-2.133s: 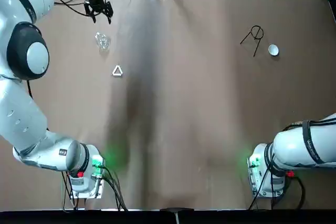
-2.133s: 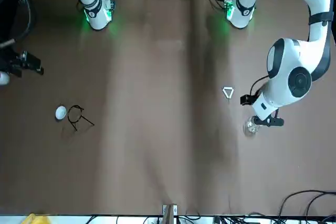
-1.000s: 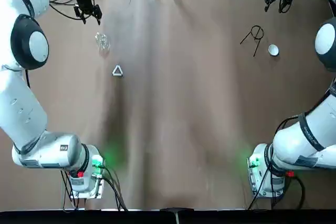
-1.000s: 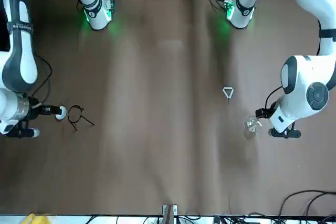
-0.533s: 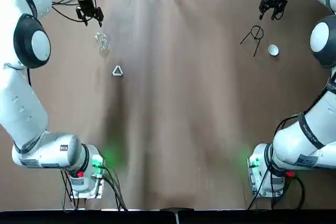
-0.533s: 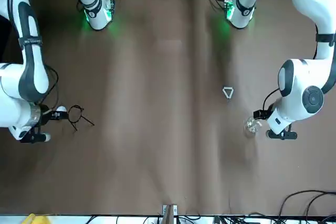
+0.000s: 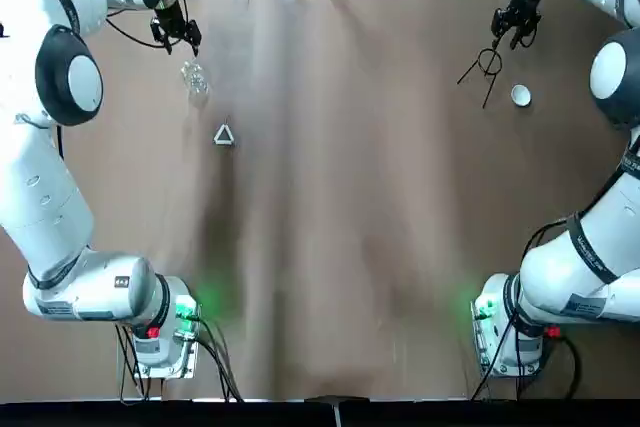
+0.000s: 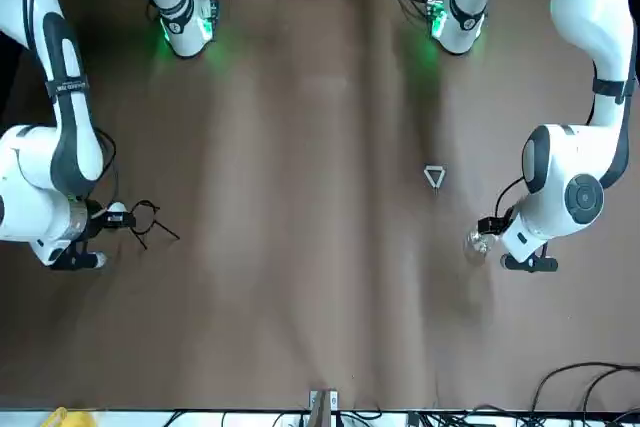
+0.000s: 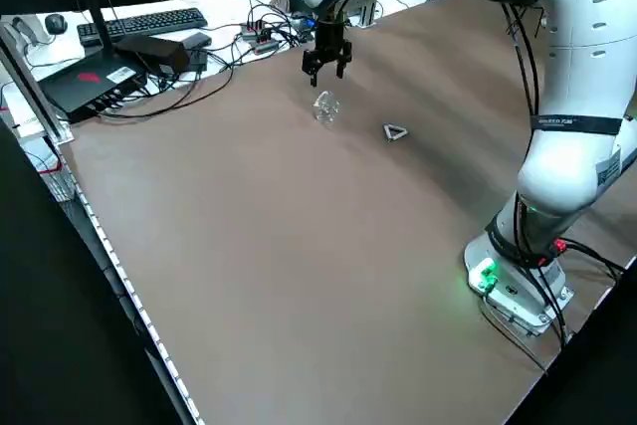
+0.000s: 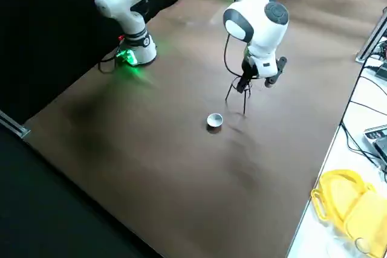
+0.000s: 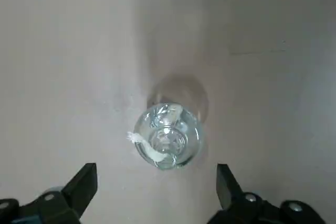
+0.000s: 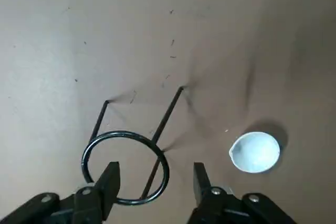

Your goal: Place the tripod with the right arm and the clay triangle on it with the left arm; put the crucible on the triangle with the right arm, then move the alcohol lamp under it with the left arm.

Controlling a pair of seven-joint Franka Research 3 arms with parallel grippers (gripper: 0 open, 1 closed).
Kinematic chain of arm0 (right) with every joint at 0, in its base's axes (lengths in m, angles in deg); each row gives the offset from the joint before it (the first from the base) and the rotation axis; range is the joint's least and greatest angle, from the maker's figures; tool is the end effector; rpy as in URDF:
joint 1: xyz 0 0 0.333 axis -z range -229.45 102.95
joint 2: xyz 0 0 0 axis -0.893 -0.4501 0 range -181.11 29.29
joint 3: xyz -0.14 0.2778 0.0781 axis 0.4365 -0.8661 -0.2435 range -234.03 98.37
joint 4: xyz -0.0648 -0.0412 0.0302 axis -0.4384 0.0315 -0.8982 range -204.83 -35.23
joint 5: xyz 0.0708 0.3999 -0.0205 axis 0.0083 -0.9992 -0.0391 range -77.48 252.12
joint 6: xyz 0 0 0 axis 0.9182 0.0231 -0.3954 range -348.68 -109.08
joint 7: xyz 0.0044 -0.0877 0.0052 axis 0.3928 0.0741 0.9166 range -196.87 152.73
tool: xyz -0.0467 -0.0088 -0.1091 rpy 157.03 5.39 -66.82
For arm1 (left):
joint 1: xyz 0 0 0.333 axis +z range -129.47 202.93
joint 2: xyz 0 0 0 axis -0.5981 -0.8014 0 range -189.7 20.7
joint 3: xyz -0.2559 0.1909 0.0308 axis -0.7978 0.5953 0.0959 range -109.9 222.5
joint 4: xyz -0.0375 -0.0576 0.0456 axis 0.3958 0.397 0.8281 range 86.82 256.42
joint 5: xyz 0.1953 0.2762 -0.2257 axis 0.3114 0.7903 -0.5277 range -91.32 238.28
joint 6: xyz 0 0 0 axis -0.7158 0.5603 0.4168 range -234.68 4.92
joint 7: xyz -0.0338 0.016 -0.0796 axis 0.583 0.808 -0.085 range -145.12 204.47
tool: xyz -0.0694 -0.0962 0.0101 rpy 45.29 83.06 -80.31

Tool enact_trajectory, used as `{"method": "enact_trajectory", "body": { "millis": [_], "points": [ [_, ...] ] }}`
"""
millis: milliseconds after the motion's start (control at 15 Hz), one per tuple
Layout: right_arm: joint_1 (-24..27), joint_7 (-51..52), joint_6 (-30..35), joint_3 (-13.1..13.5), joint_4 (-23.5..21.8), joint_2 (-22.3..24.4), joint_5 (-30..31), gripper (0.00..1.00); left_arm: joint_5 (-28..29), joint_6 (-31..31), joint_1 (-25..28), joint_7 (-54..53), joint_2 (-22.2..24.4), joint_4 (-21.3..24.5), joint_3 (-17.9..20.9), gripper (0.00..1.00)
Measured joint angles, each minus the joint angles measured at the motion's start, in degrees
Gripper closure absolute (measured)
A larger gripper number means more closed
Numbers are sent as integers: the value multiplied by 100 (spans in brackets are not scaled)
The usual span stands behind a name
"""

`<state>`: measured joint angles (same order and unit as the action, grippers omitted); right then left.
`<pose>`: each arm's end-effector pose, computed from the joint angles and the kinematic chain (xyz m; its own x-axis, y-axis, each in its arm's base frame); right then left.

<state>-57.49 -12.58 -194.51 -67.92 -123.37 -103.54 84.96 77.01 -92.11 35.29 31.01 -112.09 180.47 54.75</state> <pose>0.6608 -0.0623 0.3001 0.9790 0.0540 -0.1968 0.0411 -0.9968 -0.0690 0.6616 -0.0300 0.2723 0.9933 -0.0596 -0.0987 -0.0636 -0.9972 -0.0384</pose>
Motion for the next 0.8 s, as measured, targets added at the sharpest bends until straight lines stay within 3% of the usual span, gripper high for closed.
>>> {"method": "enact_trajectory", "body": {
  "millis": [533, 800],
  "points": [
    [11, 339, -288, 4, -108, -149, 0, 44, 0, -142, -10, -12, -284, 8, -7, 4],
    [-11, 342, -441, -6, -108, -228, 0, 49, 0, -142, -10, -16, -350, 29, -7, 14]
  ]
}}
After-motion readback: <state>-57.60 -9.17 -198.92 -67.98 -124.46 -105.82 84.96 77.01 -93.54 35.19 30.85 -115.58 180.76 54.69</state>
